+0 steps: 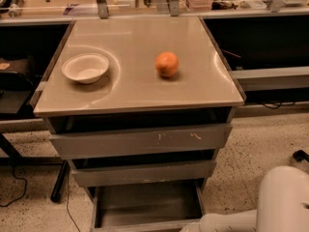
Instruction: Close bottom drawer
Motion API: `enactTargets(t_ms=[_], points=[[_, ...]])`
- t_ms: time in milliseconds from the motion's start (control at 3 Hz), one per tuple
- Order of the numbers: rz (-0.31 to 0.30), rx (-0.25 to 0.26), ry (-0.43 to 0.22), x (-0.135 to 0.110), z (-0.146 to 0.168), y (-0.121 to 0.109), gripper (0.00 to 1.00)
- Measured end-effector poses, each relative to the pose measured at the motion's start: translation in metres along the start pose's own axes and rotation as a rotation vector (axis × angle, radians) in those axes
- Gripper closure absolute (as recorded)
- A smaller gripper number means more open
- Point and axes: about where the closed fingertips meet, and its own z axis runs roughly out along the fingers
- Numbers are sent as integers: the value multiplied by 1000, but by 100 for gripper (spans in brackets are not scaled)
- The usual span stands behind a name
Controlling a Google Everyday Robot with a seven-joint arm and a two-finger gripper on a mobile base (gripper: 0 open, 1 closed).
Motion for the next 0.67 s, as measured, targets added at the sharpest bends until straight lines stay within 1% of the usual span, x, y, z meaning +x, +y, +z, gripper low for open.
enactTargets(t_ms=[333, 667], points=[[-12, 8, -3, -7, -3, -3, 100], [-34, 17, -10, -33, 1, -10, 100]])
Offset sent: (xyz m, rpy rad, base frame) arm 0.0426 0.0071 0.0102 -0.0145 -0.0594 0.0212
